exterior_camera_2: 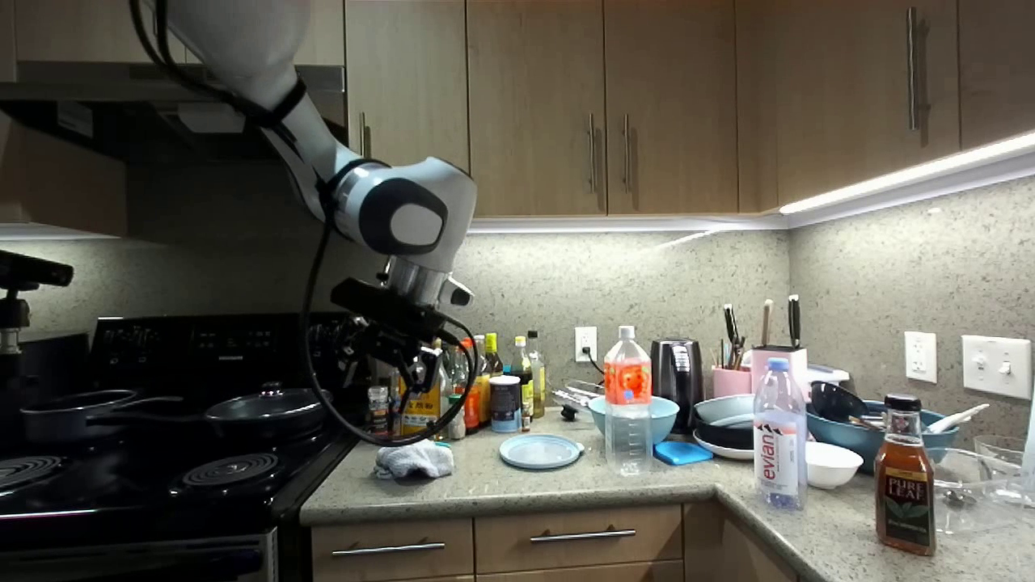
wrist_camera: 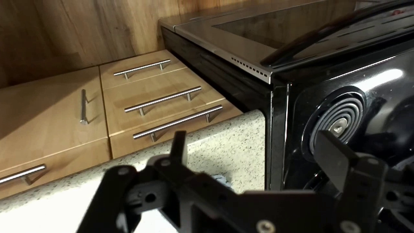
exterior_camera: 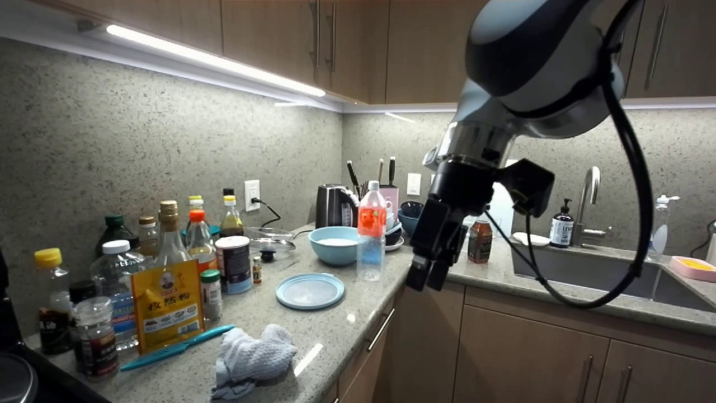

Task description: Pick up the towel then put it back on the counter

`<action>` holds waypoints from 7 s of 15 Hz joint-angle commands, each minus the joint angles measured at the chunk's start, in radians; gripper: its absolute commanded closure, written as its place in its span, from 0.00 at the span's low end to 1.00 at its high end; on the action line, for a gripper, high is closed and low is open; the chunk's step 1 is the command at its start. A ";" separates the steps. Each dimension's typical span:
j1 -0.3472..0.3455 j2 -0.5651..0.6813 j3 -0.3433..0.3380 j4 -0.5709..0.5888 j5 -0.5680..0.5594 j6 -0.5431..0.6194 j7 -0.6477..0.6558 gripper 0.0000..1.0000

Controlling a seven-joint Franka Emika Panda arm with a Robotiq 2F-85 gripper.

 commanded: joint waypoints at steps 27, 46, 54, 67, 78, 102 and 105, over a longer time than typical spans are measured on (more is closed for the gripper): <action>-0.122 0.592 0.229 0.418 0.016 0.150 -0.180 0.00; -0.252 0.772 0.427 0.464 -0.077 0.739 -0.087 0.00; -0.426 0.856 0.660 0.520 -0.060 0.691 -0.117 0.00; -0.434 0.872 0.686 0.534 -0.054 0.637 -0.025 0.00; -0.314 0.846 0.568 0.560 0.013 0.643 0.416 0.00; 0.007 0.910 0.318 0.624 -0.005 0.710 0.893 0.00; 0.057 0.920 0.270 0.644 -0.034 0.739 0.931 0.27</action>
